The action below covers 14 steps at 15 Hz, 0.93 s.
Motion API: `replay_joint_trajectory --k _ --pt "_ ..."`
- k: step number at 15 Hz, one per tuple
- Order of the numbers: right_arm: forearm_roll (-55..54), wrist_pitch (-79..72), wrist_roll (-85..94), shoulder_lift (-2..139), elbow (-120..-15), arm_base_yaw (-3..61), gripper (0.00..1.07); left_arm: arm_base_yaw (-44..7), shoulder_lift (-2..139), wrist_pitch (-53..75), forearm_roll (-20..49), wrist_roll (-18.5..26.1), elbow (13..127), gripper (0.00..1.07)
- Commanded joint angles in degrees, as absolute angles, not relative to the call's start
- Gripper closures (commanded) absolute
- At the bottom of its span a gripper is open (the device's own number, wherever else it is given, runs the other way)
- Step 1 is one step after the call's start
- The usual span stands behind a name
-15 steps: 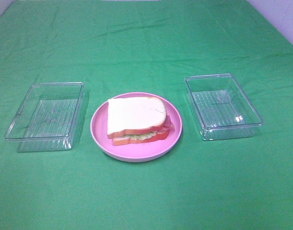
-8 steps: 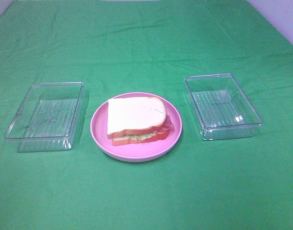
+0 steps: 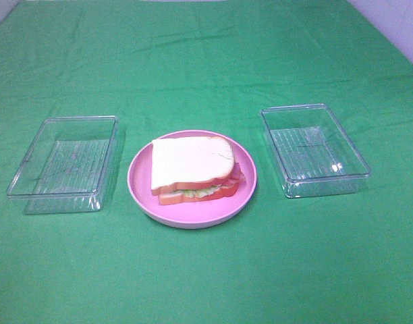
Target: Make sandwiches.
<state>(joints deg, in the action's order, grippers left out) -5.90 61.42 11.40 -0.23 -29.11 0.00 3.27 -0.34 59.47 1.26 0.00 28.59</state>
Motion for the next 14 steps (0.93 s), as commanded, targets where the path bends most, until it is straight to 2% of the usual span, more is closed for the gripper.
replay_joint_trajectory --k 1,6,14 --pt "-6.0 60.9 12.1 -1.3 -28.9 -0.3 0.31 3.0 -1.5 59.1 1.3 0.0 28.5 0.33" --pt "-6.0 60.9 12.1 -1.1 -28.9 -0.3 0.31 0.7 -1.5 59.1 1.3 0.0 28.5 0.33" --pt "-6.0 60.9 12.1 -1.1 -28.9 -0.3 0.31 0.7 -1.6 59.1 1.3 0.0 28.5 0.33"
